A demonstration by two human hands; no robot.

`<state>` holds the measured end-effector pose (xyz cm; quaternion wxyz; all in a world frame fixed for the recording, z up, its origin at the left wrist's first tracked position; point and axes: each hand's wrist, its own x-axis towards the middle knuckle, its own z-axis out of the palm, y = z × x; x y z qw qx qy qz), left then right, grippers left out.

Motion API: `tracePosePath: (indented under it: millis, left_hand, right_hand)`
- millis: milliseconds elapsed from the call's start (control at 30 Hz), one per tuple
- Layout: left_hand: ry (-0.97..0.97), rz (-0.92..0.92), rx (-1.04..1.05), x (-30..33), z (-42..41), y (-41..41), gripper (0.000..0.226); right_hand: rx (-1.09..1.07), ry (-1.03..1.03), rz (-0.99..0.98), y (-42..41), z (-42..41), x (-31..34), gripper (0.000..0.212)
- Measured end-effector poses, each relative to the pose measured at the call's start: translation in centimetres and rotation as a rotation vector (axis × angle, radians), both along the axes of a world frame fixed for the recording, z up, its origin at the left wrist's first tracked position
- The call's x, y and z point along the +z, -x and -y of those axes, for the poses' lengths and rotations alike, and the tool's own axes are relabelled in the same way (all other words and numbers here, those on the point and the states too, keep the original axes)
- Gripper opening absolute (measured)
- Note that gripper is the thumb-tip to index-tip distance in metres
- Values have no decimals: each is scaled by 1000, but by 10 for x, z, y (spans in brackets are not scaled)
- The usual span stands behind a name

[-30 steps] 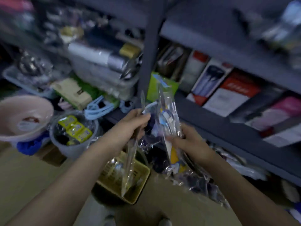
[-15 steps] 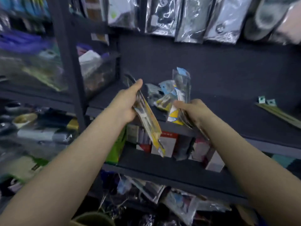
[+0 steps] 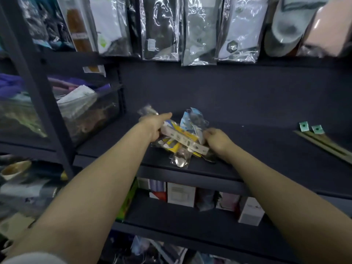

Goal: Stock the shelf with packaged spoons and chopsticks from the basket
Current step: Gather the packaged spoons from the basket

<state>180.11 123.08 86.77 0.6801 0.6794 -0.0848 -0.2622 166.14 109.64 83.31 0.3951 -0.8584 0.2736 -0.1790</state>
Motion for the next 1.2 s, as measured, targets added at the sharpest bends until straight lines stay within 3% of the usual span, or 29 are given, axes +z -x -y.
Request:
tracePosePath:
  millis: [67, 167, 333, 433, 600, 700, 800, 867, 900, 1000, 1200]
  left_hand:
    - [-200, 141, -5, -6, 10, 7, 107]
    - [-576, 486, 20, -17, 15, 22, 95]
    - [-829, 788, -9, -44, 0, 15, 84]
    - [-779, 762, -34, -48, -18, 15, 76]
    - [-630, 962, -38, -49, -61, 32, 63]
    - [-474, 1086, -17, -51, -102, 49, 49]
    - [-329, 1272, -44, -63, -157, 68, 34]
    - [-415, 1476, -89, -82, -198, 73, 34]
    - [-500, 1535, -141, -97, -218, 71, 35]
    - [-763, 1370, -335, -162, -284, 61, 39]
    - [-905, 823, -360, -317, -408, 75, 40]
  right_hand:
    - [35, -45, 102, 10, -1, 1, 25]
    - [160, -27, 74, 27, -12, 10, 21]
    - [353, 589, -310, 31, -31, 8, 54]
    - [277, 698, -364, 24, -37, 2, 66]
    - [2, 813, -409, 13, -55, -5, 60]
    - [-145, 917, -158, 10, -79, -9, 45]
    - [-24, 998, 254, 13, -130, -15, 29]
    - [215, 1028, 351, 17, -173, -29, 28]
    - [362, 1005, 299, 18, -192, -40, 29]
    - [681, 774, -98, 11, -246, -95, 20]
    - [922, 471, -596, -12, -317, -271, 16]
